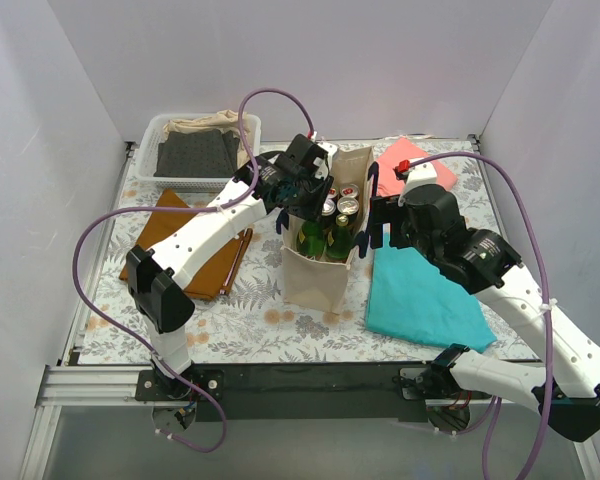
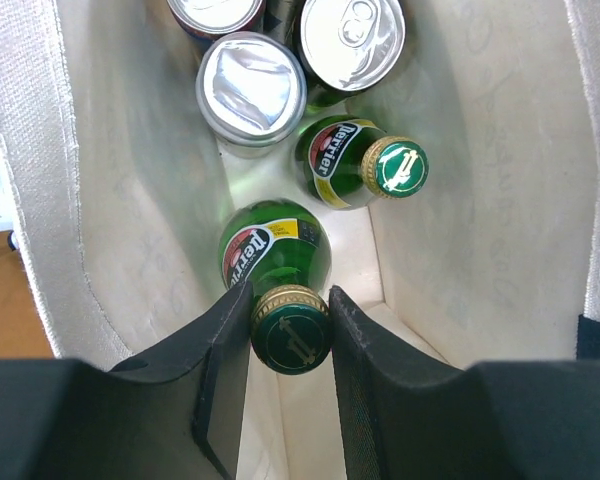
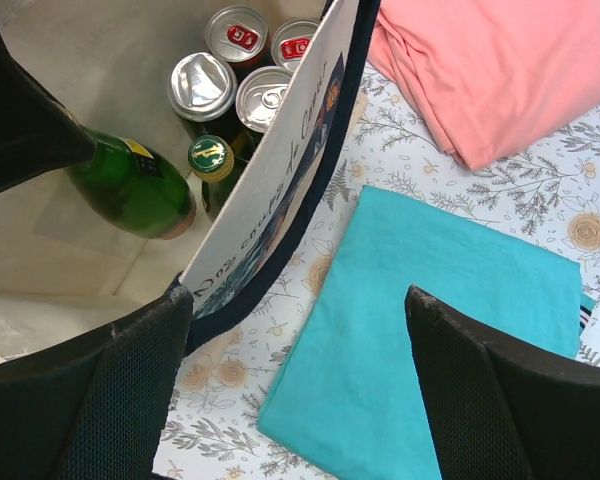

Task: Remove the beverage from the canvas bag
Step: Adjust the drink in the canvas bag.

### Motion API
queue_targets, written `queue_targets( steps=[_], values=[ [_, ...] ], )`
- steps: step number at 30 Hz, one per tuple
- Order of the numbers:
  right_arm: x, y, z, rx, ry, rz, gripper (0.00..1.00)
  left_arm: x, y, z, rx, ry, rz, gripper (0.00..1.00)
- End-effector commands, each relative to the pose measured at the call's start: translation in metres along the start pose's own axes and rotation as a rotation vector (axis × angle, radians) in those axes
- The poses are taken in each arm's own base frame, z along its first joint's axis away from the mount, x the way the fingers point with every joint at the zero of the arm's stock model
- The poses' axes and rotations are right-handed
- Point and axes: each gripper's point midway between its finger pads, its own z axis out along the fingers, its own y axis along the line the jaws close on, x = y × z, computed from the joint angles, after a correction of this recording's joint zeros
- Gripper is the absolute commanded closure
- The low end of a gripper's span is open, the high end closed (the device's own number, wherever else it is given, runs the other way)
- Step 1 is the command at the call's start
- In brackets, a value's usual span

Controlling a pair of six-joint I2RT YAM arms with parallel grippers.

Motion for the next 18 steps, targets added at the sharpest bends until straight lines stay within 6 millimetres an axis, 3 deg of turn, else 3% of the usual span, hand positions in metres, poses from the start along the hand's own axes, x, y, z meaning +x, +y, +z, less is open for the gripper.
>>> queue_targets(
  steps=[1, 10, 15, 18],
  values=[
    [-0.014, 0.002, -0.006, -0.021, -0.06, 0.035, 0.09, -0.033, -0.006, -0.03, 0.032, -0.153, -0.005, 1.0],
    [-0.015, 0.002, -0.007, -0.019, -0.063, 0.033, 0.09, -0.002, -0.005, 0.009, 0.035, -0.095, -0.028, 1.0],
    [-0.015, 0.001, -0.006, -0.017, -0.062, 0.033, 0.09, 0.007, -0.004, 0.016, 0.036, -0.071, -0.034, 1.0],
    [-0.015, 0.002, -0.005, -0.019, -0.06, 0.03, 0.09, 0.008, -0.006, 0.011, 0.047, -0.073, -0.037, 0.91]
  ],
)
